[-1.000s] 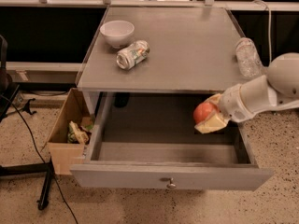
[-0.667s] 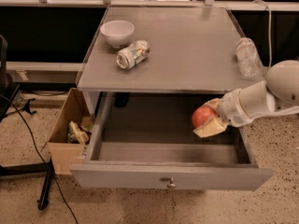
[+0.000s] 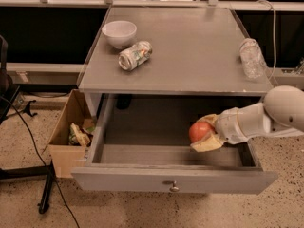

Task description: Place apple into top drawer

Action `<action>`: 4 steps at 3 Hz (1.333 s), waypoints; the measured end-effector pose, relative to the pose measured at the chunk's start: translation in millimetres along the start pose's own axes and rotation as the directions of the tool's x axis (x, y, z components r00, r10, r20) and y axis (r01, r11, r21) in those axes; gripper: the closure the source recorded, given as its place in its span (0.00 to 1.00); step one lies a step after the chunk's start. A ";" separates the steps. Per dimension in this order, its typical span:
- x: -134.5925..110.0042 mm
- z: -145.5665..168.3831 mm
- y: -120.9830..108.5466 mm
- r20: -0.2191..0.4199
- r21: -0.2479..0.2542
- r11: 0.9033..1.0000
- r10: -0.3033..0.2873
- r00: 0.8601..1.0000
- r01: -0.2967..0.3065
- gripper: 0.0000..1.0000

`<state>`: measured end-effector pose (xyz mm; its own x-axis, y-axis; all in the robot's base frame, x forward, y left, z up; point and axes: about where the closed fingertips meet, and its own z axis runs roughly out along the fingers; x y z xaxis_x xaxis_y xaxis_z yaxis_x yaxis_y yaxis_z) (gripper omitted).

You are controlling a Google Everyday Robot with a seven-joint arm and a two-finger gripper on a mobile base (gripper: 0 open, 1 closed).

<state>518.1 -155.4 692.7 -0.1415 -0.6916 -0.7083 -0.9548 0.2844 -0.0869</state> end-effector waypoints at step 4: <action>15.6 57.1 -15.7 -0.006 0.106 0.994 -0.030 1.000 0.030 1.00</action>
Offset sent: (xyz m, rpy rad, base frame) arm 0.0001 0.0055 -0.0178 0.0281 -0.0381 0.0041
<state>545.9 -132.7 643.0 -0.1147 -0.7040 -0.7008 -0.9253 0.3324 -0.1824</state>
